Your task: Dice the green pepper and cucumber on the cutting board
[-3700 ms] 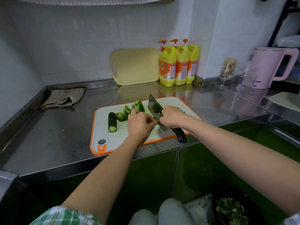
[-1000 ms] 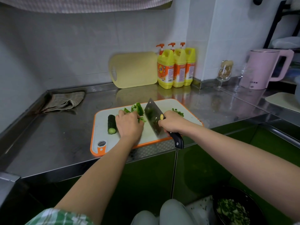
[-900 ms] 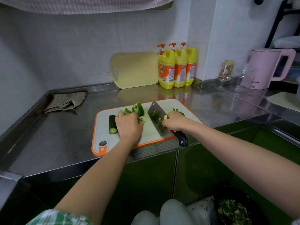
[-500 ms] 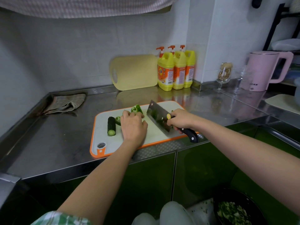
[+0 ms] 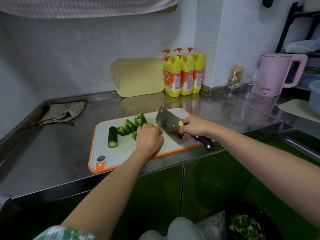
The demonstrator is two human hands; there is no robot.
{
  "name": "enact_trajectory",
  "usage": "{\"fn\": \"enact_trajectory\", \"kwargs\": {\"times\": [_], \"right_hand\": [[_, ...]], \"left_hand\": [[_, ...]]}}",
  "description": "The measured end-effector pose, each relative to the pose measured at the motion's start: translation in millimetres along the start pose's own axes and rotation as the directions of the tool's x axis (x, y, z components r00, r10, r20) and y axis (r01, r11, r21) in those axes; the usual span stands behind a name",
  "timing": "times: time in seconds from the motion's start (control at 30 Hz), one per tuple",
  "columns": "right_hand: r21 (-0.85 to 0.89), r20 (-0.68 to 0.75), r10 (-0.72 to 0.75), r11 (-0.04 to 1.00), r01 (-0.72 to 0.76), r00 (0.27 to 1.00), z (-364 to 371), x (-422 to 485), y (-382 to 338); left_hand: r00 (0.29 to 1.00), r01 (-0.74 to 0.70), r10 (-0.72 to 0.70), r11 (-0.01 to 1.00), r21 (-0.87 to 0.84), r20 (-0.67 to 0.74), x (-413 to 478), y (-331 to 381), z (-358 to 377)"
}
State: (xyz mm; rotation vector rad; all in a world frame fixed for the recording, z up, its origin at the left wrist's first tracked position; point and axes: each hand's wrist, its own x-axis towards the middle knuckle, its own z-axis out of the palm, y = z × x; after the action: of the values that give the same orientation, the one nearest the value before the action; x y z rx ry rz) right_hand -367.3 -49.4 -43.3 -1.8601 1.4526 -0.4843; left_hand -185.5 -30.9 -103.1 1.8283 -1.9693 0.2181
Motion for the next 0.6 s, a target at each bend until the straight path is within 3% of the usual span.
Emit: {"fn": "enact_trajectory", "kwargs": {"times": [0.07,0.27,0.47,0.6], "right_hand": [[-0.024,0.030,0.010,1.000,-0.010,0.999,2.1,1.3,2.2],[0.020,-0.127,0.093,0.996,-0.091,0.988,-13.0,7.4,18.8],[0.003,0.022,0.025,1.000,-0.025,0.999,2.1,0.2,3.6],[-0.006,-0.064,0.095,0.995,-0.096,0.993,-9.8,4.2,14.8]], "left_hand": [[1.000,0.009,-0.009,1.000,-0.004,0.002,0.5,-0.2,0.6],[1.000,0.014,-0.014,0.999,-0.031,0.000,-1.2,-0.9,0.3],[0.999,0.038,-0.037,0.998,-0.044,0.017,1.3,0.3,-0.1],[0.999,0.024,-0.023,0.999,-0.044,0.022,0.7,-0.6,0.0]]}}
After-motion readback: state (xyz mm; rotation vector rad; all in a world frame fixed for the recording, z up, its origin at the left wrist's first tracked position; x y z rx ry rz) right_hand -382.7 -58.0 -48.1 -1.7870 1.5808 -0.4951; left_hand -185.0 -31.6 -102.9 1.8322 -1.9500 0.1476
